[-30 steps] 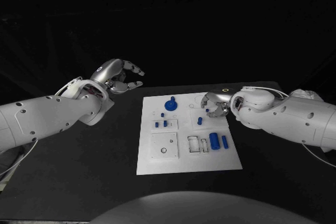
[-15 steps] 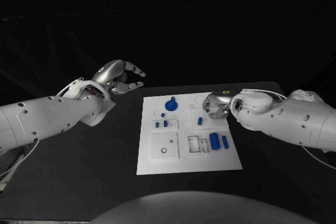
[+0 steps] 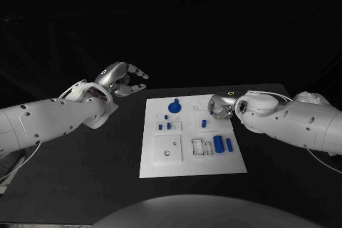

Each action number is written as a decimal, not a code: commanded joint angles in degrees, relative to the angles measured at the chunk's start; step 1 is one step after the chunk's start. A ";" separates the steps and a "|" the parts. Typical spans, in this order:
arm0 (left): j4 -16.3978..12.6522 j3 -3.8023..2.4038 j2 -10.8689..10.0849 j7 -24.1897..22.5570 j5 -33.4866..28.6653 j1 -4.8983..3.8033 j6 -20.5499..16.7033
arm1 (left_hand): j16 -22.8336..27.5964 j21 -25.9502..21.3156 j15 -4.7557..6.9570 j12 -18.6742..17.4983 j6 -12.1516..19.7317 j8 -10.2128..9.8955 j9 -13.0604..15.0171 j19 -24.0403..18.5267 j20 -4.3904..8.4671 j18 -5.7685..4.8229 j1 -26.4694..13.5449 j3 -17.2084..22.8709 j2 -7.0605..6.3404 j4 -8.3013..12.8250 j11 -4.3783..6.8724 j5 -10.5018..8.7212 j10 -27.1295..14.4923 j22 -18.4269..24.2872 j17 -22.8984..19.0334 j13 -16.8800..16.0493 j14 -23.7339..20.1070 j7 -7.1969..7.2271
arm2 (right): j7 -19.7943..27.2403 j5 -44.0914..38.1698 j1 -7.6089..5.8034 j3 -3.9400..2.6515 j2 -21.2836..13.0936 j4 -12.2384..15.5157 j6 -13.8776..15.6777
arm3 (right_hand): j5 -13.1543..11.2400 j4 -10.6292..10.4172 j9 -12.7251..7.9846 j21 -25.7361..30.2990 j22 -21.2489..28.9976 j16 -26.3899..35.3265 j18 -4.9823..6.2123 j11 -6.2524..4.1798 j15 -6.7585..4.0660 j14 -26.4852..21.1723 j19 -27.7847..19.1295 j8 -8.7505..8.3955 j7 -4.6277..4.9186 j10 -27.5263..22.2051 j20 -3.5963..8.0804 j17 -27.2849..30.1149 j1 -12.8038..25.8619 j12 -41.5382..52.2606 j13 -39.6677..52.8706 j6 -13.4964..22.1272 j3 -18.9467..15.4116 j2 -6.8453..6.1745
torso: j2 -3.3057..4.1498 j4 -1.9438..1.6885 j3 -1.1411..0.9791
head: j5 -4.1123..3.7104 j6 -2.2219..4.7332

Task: Assemble the parts on the task board

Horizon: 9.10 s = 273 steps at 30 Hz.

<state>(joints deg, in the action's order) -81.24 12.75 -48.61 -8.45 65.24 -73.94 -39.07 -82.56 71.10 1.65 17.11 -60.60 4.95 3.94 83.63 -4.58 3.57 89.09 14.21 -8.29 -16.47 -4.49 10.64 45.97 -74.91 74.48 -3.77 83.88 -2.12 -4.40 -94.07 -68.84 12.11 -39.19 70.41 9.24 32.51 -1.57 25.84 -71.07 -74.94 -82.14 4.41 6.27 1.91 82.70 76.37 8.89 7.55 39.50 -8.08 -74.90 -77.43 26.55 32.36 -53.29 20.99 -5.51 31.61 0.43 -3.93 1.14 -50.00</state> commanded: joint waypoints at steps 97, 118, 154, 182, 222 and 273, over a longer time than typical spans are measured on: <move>1.21 0.12 1.83 0.55 1.28 1.57 3.65 | 1.73 -2.62 -0.30 0.77 0.19 -1.11 -0.14 -0.26 -0.11 0.66 1.57 1.06 0.27 -0.01 -0.41 0.13 1.35 -9.44 -2.54 0.14 1.81 -1.12 | 6.47 -0.72 8.07 -0.76 2.23 16.71 19.20 | -3.08 5.21 10.25 -7.49 -10.86 -2.97 -1.19 -1.41 -0.91 2.71 4.53 3.93 0.78 14.51 0.90 -7.60 -2.33 0.26 -5.82 -2.04 0.83 2.14 | -0.32 -0.01 0.14 | 6.56 0.00; 1.46 0.15 2.17 0.01 1.53 2.01 3.92 | 1.71 -2.68 -0.34 0.75 0.16 -1.11 -0.11 -0.31 -0.16 0.66 1.54 1.09 0.27 -0.07 -0.43 0.18 1.29 -9.43 -2.49 0.15 1.80 -1.59 | 7.34 -0.22 11.56 -0.86 2.89 13.88 20.92 | -3.03 5.24 10.29 -7.85 -10.98 -3.16 -1.29 -1.37 -0.89 2.89 4.82 3.83 0.81 14.52 0.89 -7.84 -2.30 0.17 -5.92 -2.01 0.83 2.08 | -0.28 -0.05 0.10 | 7.56 0.00; 2.31 0.16 2.48 0.38 1.54 2.47 4.84 | 1.92 -3.06 -0.36 0.72 0.17 -1.14 -0.10 -0.45 -0.19 0.73 1.61 1.13 0.24 -0.05 -0.41 0.21 1.21 -9.34 -2.89 0.15 1.67 -2.17 | 7.62 0.93 12.90 -0.85 3.02 13.83 19.84 | -2.87 5.25 10.32 -7.87 -10.98 -3.18 -1.29 -1.32 -0.86 2.92 4.84 3.68 0.86 14.49 0.87 -7.84 -2.28 0.08 -6.02 -1.89 0.88 2.12 | -0.34 0.00 0.12 | 8.16 0.00; 2.30 0.16 2.67 0.63 1.54 2.60 5.88 | 2.15 -3.52 -0.28 0.66 0.08 -1.10 -0.06 -0.68 -0.19 0.83 1.56 1.15 0.30 -0.08 -0.10 0.29 0.98 -9.25 -3.30 0.14 1.46 -3.45 | 7.29 0.78 13.24 -0.84 3.81 12.42 16.74 | -4.16 5.79 10.38 -7.21 -10.70 -2.70 -1.10 -0.83 -0.45 2.38 4.20 2.59 1.24 13.39 0.61 -7.01 -2.45 -0.58 -6.48 -0.74 1.01 1.83 | -0.37 0.01 0.10 | 8.61 0.00; 2.52 0.20 3.06 0.98 1.41 2.71 6.19 | 2.36 -3.95 -0.40 0.70 -0.11 -1.04 -0.03 -0.86 -0.23 0.88 1.49 1.12 0.34 -0.10 -0.45 0.25 0.96 -9.15 -3.68 0.13 1.28 -2.68 | 5.41 2.90 1.52 -1.13 -9.97 25.43 22.26 | -20.15 -0.21 1.08 -7.02 -10.73 -3.64 -1.11 2.00 2.07 2.16 4.21 -3.87 -1.67 -3.34 -2.17 -6.65 2.82 6.44 -2.81 7.67 -4.40 0.36 | -0.46 0.02 0.11 | 7.00 0.00; 2.52 0.20 3.50 0.90 1.00 3.37 6.53 | 2.40 -4.05 -0.44 0.70 -0.32 -1.00 -0.01 -0.94 -0.28 0.89 1.57 1.53 1.16 -0.07 -0.43 0.40 0.85 -9.15 -3.78 0.12 1.18 -2.87 | -2.17 2.82 5.75 -1.08 -5.03 12.75 8.32 | -3.97 1.18 -1.23 -6.43 -10.51 -3.67 -0.95 0.96 1.13 2.16 4.46 -1.49 0.87 3.15 -1.21 -5.41 -0.91 5.37 -9.09 -0.76 -3.93 0.93 | -0.37 0.01 0.09 | 6.40 0.00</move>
<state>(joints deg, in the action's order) -78.71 12.99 -45.25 -7.48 66.49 -70.56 -33.17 -80.35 67.23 1.65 17.76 -60.59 4.09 3.89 83.01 -4.79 3.56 90.68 15.36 -7.61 -16.58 -4.69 10.80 47.00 -74.91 70.79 -3.71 83.88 -5.19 -7.94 -91.66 -63.19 11.03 -44.33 83.21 19.09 27.73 -0.49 24.37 -77.88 -74.90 -86.06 3.95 7.27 3.42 84.00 80.75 7.17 8.45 42.42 -9.76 -74.91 -77.95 32.15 23.33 -53.82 16.54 -4.63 31.23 0.42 -3.83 7.54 -50.00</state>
